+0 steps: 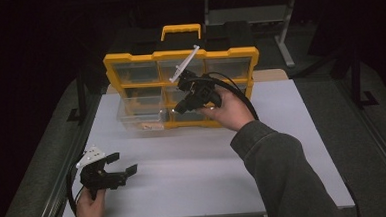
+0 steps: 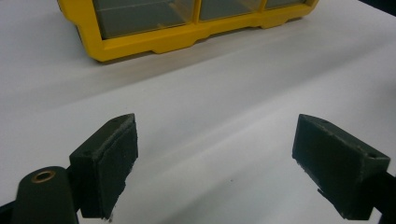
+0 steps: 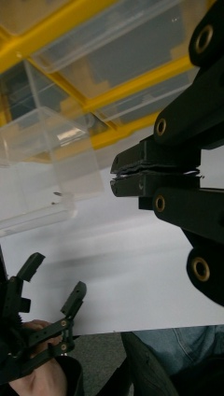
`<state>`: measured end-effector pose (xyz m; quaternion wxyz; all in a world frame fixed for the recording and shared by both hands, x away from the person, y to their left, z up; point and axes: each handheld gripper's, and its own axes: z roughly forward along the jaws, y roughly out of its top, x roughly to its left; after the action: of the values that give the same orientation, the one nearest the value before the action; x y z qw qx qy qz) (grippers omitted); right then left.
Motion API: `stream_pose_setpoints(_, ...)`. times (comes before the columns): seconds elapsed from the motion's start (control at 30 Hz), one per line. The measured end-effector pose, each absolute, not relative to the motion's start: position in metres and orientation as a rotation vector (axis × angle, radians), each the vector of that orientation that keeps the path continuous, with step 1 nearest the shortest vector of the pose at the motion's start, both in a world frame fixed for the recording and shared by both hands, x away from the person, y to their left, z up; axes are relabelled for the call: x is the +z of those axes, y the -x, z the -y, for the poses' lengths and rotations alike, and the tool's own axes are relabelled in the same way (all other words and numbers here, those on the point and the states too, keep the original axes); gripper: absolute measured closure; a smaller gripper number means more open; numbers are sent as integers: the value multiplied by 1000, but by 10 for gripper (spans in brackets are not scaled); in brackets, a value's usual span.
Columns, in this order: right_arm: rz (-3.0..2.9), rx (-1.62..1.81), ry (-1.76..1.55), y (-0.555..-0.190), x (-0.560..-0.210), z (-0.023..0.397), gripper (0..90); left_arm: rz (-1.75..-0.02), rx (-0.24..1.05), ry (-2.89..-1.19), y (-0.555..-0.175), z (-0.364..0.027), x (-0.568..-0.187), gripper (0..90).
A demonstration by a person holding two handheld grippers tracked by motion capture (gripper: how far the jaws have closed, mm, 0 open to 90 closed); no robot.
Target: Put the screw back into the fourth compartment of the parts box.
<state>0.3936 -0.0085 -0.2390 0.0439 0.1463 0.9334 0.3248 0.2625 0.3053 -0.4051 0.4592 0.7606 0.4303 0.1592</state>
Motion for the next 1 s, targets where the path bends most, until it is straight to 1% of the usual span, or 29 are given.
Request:
stream_pose_setpoints(0.27,-2869,977,-433,-404,-223,-21,868,-1055,385,-1881,-263,-305,-405,138)
stream_pose_setpoints(0.47,-2881,954,-423,-412,-223,-50,867,-1054,387,-1887,-262,-306,-405,138)
stream_pose_setpoints(0.73,-2910,903,-446,-424,-240,-80,864,-1049,387,-1886,-261,-305,-404,138)
stream_pose_setpoints(1.0,-2940,877,-475,-429,-257,-92,861,-1048,383,-1872,-261,-304,-404,137)
